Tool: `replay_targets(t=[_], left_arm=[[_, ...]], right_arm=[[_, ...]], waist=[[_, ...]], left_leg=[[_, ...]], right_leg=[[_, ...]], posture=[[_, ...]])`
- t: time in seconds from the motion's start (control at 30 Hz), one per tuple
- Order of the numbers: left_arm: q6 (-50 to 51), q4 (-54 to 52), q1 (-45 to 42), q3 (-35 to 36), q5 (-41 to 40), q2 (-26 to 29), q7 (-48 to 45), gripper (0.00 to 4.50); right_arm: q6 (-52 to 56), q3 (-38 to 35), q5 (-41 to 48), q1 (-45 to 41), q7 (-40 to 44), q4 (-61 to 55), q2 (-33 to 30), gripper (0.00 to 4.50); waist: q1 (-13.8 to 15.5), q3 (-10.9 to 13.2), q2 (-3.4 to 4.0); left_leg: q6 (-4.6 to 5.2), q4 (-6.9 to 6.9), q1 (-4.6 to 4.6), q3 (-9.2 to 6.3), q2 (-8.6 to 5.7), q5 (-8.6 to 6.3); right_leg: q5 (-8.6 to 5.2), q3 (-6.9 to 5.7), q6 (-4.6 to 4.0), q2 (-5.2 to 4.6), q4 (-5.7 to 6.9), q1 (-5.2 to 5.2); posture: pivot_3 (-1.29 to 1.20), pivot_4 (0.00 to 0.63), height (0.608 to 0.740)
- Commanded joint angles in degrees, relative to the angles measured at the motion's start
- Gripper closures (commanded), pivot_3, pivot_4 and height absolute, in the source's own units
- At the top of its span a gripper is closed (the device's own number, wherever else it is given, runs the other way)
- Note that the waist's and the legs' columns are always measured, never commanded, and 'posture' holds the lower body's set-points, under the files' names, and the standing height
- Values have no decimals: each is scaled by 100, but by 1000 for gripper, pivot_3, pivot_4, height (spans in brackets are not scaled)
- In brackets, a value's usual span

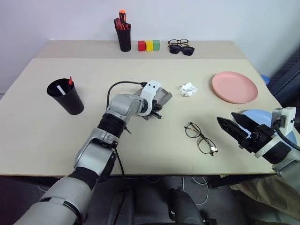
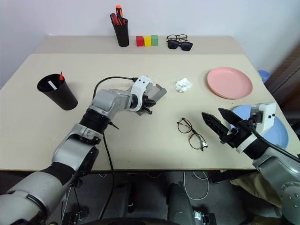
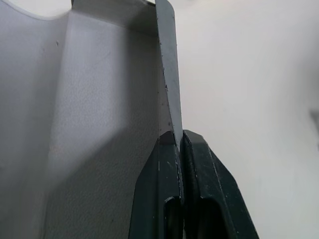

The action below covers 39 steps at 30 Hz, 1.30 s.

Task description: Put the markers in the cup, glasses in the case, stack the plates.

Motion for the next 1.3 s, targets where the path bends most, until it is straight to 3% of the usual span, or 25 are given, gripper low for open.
replay_targets(t=[0.03,0.27,0.47,0.7,1.07,1.17,1.3], left_arm=[[-307,-551,53,-414,85,511,-1096,4463],[-2366,-660,221,-1192,443,1695,-3624,4463],[-4062,-62,152,-1490,963,1878,-4738,4463],[-4138,-127,196,-1433,1183,1649,-4876,4463],[-3028,-951,397,-1475,1333,1239,-4617,4463],[-2927,-1024,437,-1477,1366,1234,-4570,3575],[-2803,-1238,563,-1256,1283,1184,-4258,1545]], right_arm=[[-267,30,96,-2,-97,-192,25,517],[-494,349,10,-113,-192,-69,20,517],[-621,513,13,-99,-259,-86,12,517],[-676,425,70,315,-155,-273,-120,517],[-602,421,-153,906,-85,-66,-409,517],[-559,447,-142,874,11,-2,-485,517],[-473,659,-270,680,327,309,-718,517]], waist=[[-5,0,0],[-33,2,3],[34,1,4],[34,2,3],[13,1,4],[20,1,4],[17,1,4]], left_leg=[[0,0,0,0,0,0],[0,-3,-3,1,3,0],[0,-1,-13,5,3,0],[7,2,-20,6,3,-3],[13,4,-14,6,3,-6],[13,5,-13,6,3,-6],[13,6,-13,6,3,-6]], right_leg=[[0,0,0,0,-1,0],[0,0,-4,-1,-3,-3],[3,0,-8,-4,-20,-3],[4,0,-8,-4,-26,-2],[4,1,-7,-2,-22,0],[3,1,-6,-2,-22,0],[4,1,-6,-2,-22,1]], posture=[[0,150,740],[0,150,740],[0,150,740],[0,150,740],[0,150,740],[0,150,740],[0,150,740]])
